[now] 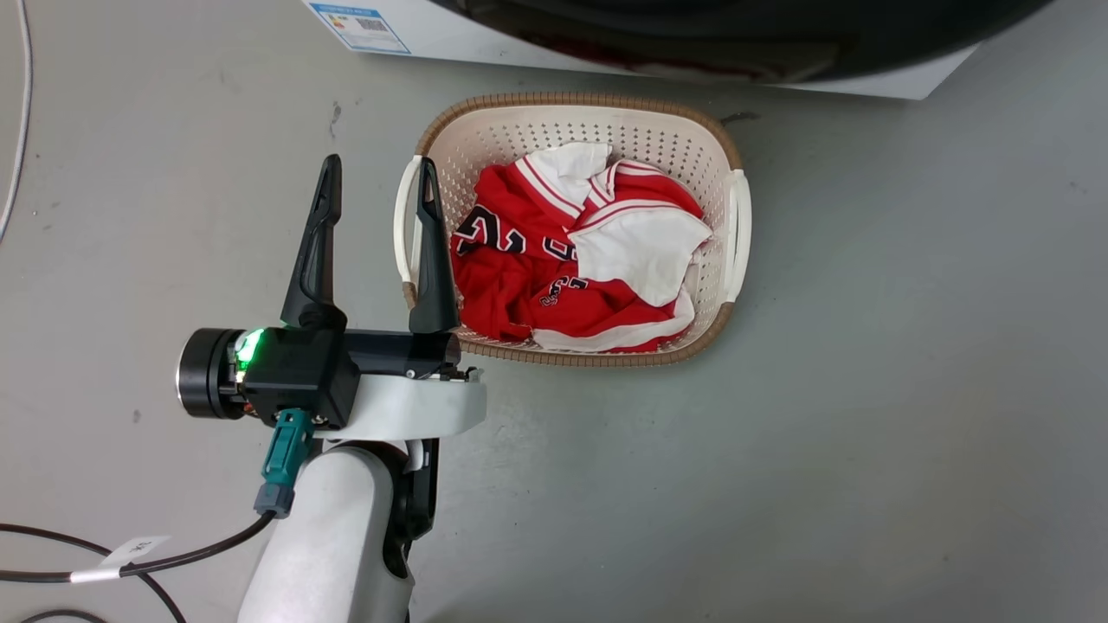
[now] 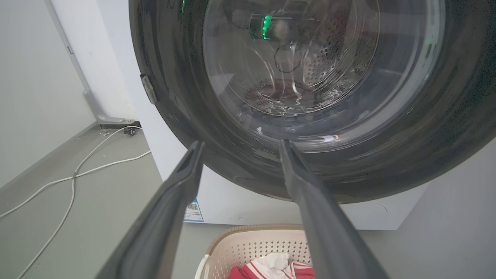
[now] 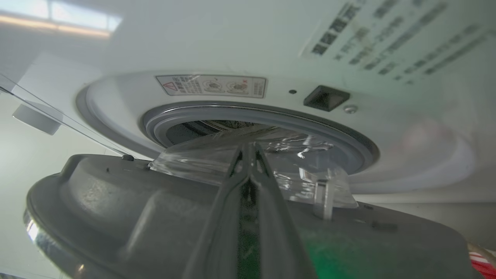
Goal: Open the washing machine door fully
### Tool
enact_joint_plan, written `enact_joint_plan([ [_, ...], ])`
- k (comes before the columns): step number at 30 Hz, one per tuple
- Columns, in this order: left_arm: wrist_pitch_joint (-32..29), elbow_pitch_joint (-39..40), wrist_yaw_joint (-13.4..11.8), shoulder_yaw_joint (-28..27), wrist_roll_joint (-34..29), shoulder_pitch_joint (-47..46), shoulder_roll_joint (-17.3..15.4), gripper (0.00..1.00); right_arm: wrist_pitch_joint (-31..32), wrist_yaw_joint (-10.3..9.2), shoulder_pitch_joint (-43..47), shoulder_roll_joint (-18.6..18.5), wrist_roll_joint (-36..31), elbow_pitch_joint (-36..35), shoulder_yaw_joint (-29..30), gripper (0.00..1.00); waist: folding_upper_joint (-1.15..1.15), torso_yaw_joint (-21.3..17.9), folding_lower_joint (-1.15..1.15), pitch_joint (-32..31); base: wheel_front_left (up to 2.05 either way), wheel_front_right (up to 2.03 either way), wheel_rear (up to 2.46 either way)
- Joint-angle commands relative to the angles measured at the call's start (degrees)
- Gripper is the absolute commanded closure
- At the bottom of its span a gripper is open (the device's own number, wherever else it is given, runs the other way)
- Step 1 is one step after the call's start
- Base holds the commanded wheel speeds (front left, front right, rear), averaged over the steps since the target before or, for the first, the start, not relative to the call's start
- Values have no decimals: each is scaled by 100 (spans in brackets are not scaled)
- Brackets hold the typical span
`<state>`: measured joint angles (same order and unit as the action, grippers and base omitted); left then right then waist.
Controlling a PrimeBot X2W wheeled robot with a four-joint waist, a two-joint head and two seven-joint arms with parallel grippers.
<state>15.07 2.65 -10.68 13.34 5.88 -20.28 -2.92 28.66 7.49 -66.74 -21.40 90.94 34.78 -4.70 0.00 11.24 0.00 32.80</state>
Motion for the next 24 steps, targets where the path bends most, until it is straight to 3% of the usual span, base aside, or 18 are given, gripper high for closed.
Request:
enact_joint_plan([
  [1,16,-9,-27,-10,21,10,6,0,76,0,157,159,11,-58,-102,100,0,-24,0,-49,0,0,0],
  [24,16,-176,186,-356,-215,752,5,0,990,-1,2519,653,213,-1392,-807,100,0,-436,0,-1214,0,0,0],
])
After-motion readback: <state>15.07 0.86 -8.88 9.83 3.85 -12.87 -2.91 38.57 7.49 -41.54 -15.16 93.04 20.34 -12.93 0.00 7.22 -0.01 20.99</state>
